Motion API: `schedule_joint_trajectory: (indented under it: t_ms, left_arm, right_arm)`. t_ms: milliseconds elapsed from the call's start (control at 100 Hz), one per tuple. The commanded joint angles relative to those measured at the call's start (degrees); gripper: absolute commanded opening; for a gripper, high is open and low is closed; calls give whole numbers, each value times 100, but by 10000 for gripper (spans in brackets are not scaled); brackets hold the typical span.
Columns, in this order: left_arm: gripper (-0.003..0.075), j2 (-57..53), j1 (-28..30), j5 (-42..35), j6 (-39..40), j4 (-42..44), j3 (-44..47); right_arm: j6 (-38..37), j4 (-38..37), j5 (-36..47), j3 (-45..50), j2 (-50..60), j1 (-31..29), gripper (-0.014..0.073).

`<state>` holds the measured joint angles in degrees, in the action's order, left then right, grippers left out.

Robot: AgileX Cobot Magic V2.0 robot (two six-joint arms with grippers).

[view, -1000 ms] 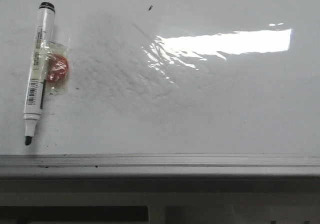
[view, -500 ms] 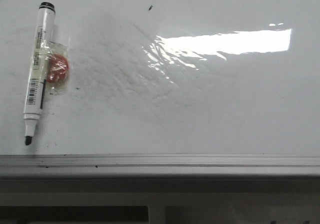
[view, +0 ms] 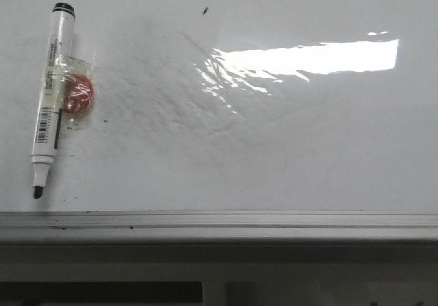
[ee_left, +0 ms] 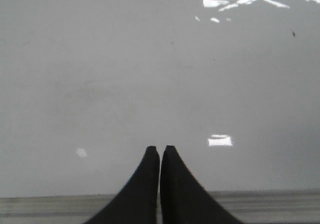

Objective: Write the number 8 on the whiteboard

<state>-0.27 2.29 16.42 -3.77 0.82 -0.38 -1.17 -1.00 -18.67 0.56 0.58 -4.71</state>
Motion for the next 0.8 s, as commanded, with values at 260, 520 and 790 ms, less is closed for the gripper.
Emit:
schedule_joint_trajectory:
  t_ms: [260, 520, 790]
  left_arm:
    - [-20, -158, -5, -1113, 28, -248, 232]
    - [-20, -158, -5, -1963, 67, -1493, 232]
    - [-20, -158, -5, -2532, 67, -1493, 232]
  right_arm:
    - [44, 530, 1775, 78, 120, -19, -71]
    - [44, 530, 2447, 78, 120, -19, -71]
    - [44, 530, 2424, 78, 120, -9, -71]
